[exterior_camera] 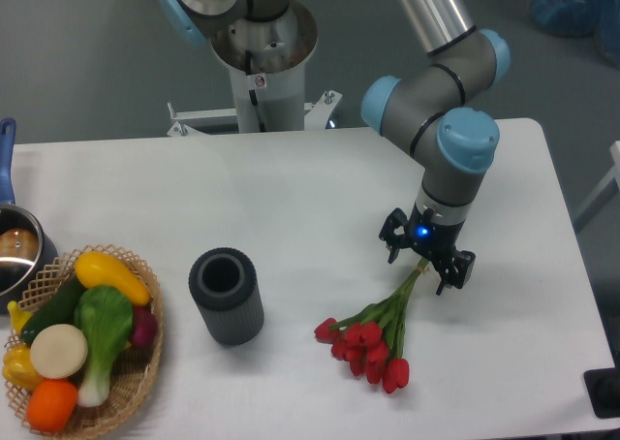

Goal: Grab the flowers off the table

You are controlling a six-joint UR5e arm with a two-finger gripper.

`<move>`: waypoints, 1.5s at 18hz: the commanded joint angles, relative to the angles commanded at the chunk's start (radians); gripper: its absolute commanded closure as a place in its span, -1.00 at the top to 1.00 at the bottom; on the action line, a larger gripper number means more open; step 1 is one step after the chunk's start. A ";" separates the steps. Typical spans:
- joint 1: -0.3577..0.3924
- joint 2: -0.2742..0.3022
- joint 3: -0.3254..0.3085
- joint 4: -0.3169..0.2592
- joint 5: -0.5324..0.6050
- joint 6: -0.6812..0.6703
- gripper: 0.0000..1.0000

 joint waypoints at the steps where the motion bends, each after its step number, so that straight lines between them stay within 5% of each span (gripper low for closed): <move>1: 0.000 -0.006 0.002 0.002 0.000 0.002 1.00; 8: -0.005 -0.035 0.012 0.003 0.000 0.002 0.90; 18: -0.005 -0.041 0.014 0.002 0.002 0.000 -0.05; 27: -0.005 -0.037 0.018 0.002 0.002 -0.009 -0.49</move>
